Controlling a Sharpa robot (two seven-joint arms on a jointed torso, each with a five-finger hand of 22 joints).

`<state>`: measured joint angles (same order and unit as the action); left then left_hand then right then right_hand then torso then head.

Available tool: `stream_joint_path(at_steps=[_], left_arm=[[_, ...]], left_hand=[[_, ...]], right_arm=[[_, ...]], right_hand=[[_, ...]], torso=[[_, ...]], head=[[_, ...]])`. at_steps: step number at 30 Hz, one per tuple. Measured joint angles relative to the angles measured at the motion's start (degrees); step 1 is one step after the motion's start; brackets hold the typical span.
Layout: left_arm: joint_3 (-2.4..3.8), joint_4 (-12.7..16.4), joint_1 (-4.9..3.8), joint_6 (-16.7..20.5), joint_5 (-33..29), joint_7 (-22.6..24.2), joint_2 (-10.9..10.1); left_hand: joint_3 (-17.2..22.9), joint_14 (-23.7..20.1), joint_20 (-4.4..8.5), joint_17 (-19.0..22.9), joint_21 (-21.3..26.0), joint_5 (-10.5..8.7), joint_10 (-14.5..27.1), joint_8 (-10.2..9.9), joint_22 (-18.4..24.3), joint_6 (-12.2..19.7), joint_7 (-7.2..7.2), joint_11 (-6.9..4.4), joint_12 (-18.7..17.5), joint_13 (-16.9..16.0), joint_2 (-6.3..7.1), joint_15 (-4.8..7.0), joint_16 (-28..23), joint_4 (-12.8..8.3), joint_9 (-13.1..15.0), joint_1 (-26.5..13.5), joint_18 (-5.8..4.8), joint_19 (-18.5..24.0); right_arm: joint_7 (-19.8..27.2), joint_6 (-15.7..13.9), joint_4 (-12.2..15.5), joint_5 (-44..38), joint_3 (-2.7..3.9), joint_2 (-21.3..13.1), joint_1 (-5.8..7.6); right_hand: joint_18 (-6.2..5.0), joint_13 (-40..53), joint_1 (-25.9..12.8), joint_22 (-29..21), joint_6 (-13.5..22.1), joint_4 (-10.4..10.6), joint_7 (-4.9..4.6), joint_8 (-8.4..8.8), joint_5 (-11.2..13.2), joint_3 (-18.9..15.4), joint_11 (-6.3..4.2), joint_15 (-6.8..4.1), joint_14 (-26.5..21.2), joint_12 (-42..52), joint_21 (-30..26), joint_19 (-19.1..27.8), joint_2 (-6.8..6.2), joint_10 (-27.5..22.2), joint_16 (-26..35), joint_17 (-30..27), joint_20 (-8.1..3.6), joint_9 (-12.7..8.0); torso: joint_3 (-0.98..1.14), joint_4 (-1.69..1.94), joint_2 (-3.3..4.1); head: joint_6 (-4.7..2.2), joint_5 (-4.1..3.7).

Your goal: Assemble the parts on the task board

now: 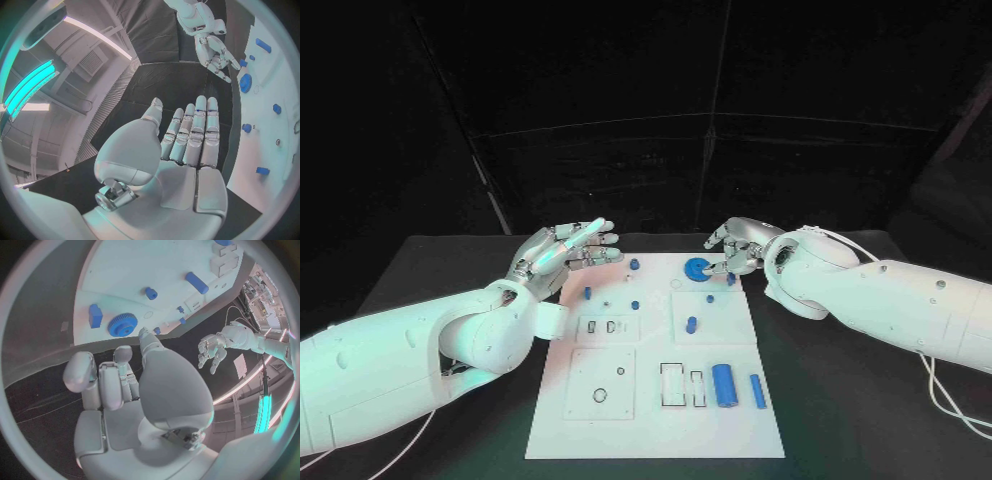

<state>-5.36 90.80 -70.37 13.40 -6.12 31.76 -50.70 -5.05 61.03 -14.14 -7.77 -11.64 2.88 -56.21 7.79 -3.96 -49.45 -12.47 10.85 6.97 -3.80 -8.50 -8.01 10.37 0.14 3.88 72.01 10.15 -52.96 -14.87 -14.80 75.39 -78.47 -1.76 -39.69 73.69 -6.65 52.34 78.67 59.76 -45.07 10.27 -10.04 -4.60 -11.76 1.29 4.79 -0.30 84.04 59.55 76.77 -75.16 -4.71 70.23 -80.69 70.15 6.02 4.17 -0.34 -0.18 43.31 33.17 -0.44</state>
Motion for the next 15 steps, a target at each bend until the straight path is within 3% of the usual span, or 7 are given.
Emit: stream_joint_path(at_steps=[8,11,15], left_arm=[[-0.01,-0.15,0.03,-0.02,0.00,-0.24,0.35],[-0.01,-0.23,0.04,-0.05,0.00,-0.32,0.55],[-0.02,-0.33,0.05,-0.08,0.00,-0.43,0.64]], left_hand=[[-0.08,0.00,0.00,-0.08,0.10,0.00,-0.21,-0.23,0.05,-0.21,-0.21,-0.21,-0.12,0.00,-0.06,0.00,-0.22,-0.71,0.00,0.76,0.00,0.00],[-0.08,0.00,-0.13,-0.08,0.10,0.00,-0.21,-0.23,0.05,-0.21,-0.21,-0.21,-0.12,0.00,-0.06,0.00,-0.22,-0.71,0.00,0.76,0.00,-0.13],[-0.08,0.00,-0.20,-0.07,0.10,0.00,-0.21,-0.23,0.04,-0.21,-0.21,-0.21,-0.12,0.00,-0.06,0.00,-0.22,-0.71,0.00,0.76,0.00,-0.20]], right_arm=[[-0.88,1.79,-3.21,0.18,0.00,2.46,0.00],[-1.01,2.47,-3.98,0.20,0.00,3.35,0.00],[-1.08,3.30,-4.56,0.23,-0.01,4.04,-0.01]], right_hand=[[0.00,7.41,1.04,1.24,-0.68,0.89,0.09,-0.75,-0.44,-0.59,-0.18,0.00,0.00,6.37,0.71,-0.22,1.04,2.05,-0.85,1.64,0.23,0.09],[0.90,8.45,1.14,1.51,-0.68,0.96,0.09,-0.73,-0.44,-0.67,0.02,0.00,0.00,7.24,0.83,-0.22,1.14,2.26,-0.92,1.97,0.23,0.09],[0.90,9.71,1.44,1.84,-1.02,1.04,0.17,-1.02,-0.48,-0.74,-0.09,0.00,0.00,8.28,0.98,-0.22,1.44,2.80,-1.13,2.38,0.23,0.09]], torso=[[0.14,0.25,0.22],[0.18,0.25,0.26],[0.20,0.25,0.29]], head=[[0.06,-0.20],[0.12,-0.16],[0.20,-0.05]])
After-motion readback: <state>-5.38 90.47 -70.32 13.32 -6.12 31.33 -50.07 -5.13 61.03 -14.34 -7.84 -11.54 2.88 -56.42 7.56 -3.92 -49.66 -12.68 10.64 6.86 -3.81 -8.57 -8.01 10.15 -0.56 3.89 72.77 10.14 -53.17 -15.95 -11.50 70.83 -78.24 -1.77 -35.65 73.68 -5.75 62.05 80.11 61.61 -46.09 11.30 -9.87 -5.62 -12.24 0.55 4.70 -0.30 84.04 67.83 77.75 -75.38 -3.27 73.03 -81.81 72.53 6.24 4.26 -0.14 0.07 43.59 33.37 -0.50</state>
